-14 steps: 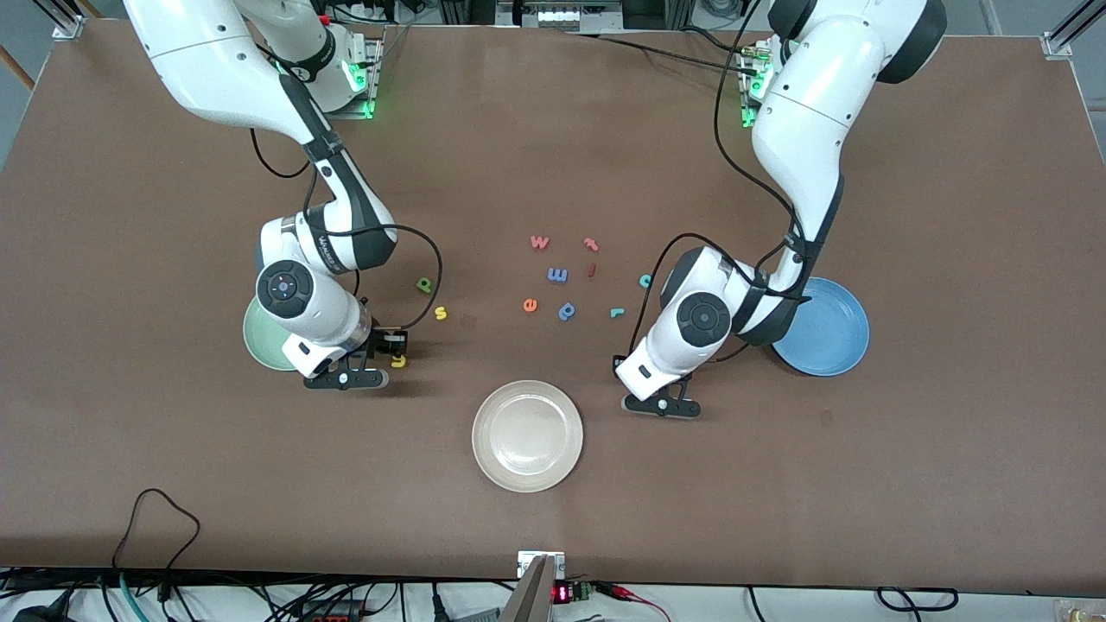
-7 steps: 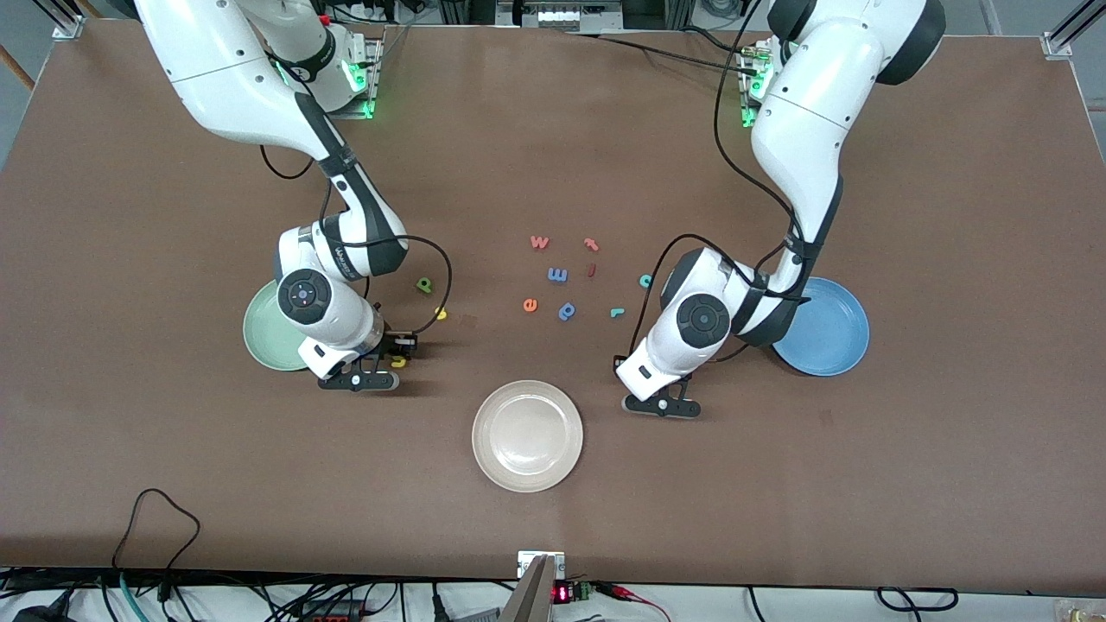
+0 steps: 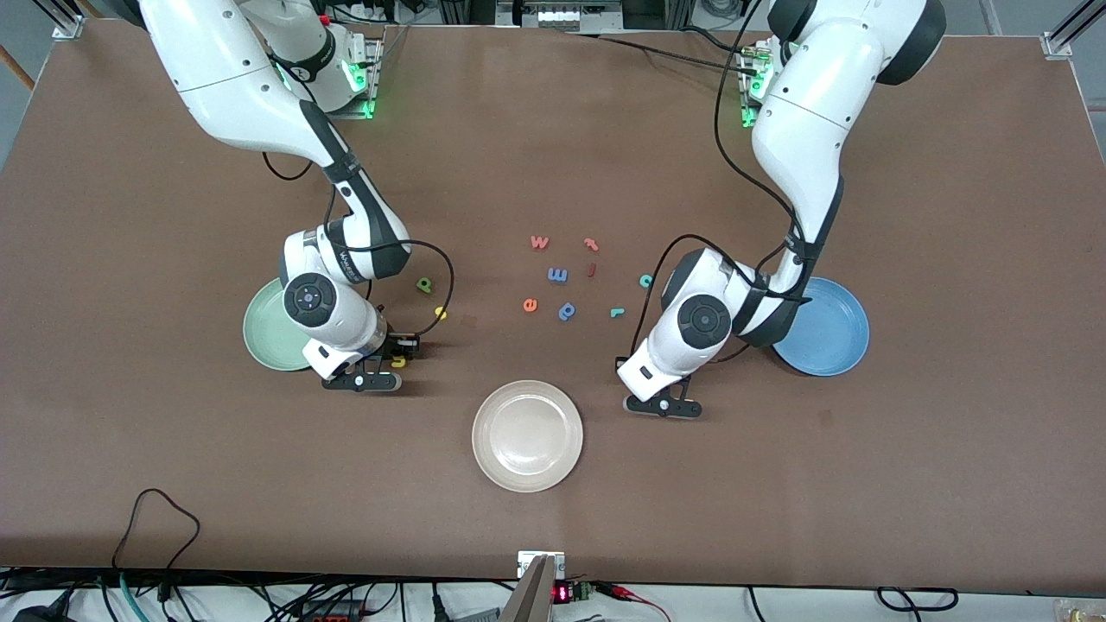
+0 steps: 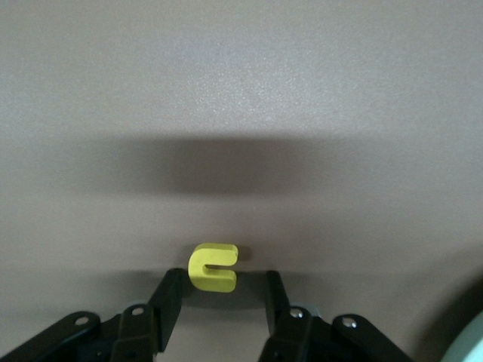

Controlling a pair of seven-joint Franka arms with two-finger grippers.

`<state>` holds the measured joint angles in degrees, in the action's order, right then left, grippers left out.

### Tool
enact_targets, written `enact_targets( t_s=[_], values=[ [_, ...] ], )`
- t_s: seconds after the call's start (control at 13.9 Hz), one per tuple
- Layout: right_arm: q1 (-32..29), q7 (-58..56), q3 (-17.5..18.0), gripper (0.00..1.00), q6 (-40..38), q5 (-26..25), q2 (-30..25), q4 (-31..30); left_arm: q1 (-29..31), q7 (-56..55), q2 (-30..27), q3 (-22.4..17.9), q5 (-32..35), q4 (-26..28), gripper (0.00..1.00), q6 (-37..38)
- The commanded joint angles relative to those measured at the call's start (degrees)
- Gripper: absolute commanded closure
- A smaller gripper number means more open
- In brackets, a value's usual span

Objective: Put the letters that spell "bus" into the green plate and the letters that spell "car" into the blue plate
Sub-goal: 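Close the right gripper on yellow c while the left gripper grasps yellow d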

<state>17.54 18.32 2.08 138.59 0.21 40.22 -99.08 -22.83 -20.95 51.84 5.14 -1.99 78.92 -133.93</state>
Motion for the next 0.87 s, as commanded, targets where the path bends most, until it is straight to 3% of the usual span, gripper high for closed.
enact_targets(
  t_s=[0.0, 0.29, 0.58, 0.79],
  values=[
    [1.1, 1.2, -0.3, 0.49, 1.1, 0.0, 1.4, -0.1, 0.2, 0.1, -0.2, -0.5, 0.8, -0.6, 0.93, 2.6],
    [1.0, 1.0, -0.4, 0.72, 1.2, 0.0, 1.4, 0.0, 3.7, 1.4, -5.8, -1.5, 0.9, -0.7, 0.93, 14.6],
    [1.0, 1.0, -0.4, 0.79, 1.2, 0.0, 1.8, 0.3, 13.5, 12.2, -9.5, -1.5, 0.9, -0.4, 0.93, 26.1],
    [1.0, 0.8, -0.4, 0.79, 1.2, 0.0, 1.7, 0.4, 18.2, 16.8, -11.1, -1.5, 3.8, 4.1, 0.93, 27.9]
  ],
)
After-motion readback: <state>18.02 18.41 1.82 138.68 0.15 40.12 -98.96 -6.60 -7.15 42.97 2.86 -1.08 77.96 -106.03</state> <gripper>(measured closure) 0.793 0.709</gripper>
